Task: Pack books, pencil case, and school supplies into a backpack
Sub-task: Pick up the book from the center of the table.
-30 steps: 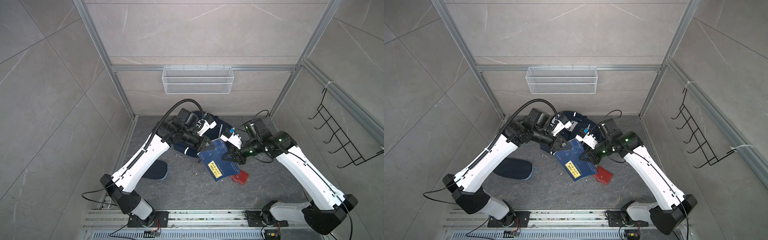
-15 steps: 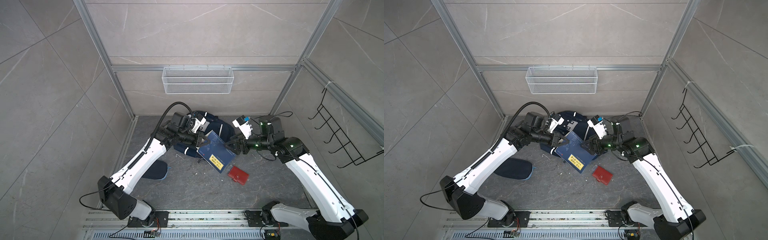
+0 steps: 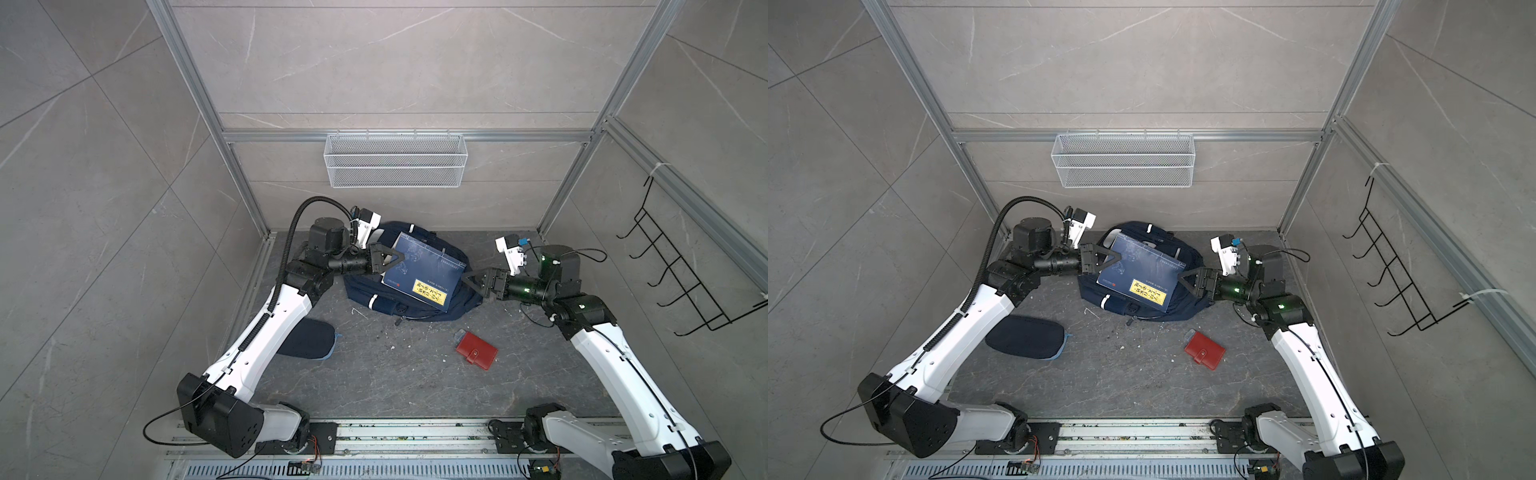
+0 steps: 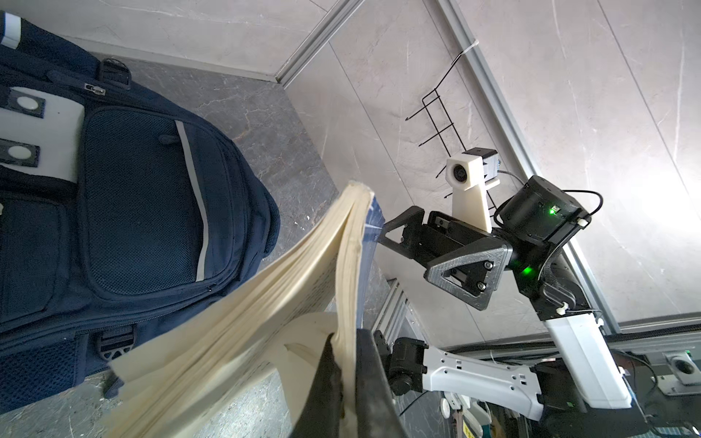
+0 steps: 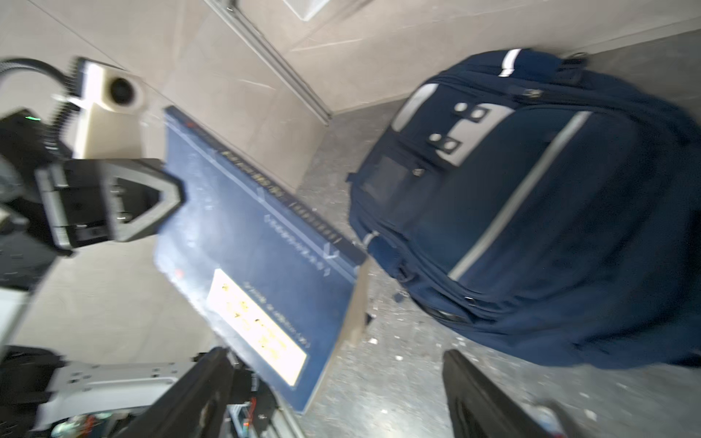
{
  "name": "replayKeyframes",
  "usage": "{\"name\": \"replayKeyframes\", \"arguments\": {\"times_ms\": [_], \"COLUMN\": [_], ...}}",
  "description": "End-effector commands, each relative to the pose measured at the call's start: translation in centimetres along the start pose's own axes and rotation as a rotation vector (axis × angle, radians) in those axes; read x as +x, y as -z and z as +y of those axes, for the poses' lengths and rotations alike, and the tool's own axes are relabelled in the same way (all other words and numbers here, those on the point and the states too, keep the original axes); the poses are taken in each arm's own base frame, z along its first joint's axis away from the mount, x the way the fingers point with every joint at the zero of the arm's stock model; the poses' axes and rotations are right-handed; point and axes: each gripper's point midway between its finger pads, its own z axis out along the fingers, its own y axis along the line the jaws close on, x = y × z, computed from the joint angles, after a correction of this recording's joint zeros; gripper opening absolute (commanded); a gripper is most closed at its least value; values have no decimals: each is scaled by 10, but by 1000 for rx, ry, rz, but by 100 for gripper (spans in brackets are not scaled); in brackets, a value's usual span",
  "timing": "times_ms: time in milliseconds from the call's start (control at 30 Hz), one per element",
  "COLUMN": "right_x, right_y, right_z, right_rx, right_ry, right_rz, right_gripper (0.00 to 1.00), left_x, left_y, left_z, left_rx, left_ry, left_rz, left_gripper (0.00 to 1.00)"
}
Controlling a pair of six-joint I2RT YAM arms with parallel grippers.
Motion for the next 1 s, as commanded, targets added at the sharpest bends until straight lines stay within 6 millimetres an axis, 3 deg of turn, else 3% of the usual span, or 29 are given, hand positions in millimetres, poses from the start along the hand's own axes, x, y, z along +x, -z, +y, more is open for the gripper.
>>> {"name": "replayKeyframes", "arguments": {"times_ms": [0, 433, 733, 900, 967], "right_x": [-8, -15, -29, -22, -19], "right_y": [2, 5, 1, -6, -12], "right_z": [23, -4, 13, 34, 33], "right_rx": [-128, -119, -256, -353, -360], "right_ry": [-1, -123, -123, -85, -84], "right_rz": [-28, -92, -119, -60, -31], "right_gripper": [88, 88, 88, 89, 89], "left_x": [-17, -38, -48, -49, -50], "left_y": [15, 20, 20, 15, 14], "left_z": [-43, -43, -43, -41, -42], "left_rx": [132, 153, 173, 188, 203], "left_ry": [-81, -51, -41, -29, -27], "left_rz": [-52, -130, -171, -168, -165], "left_gripper": [0, 0, 0, 0, 0]}}
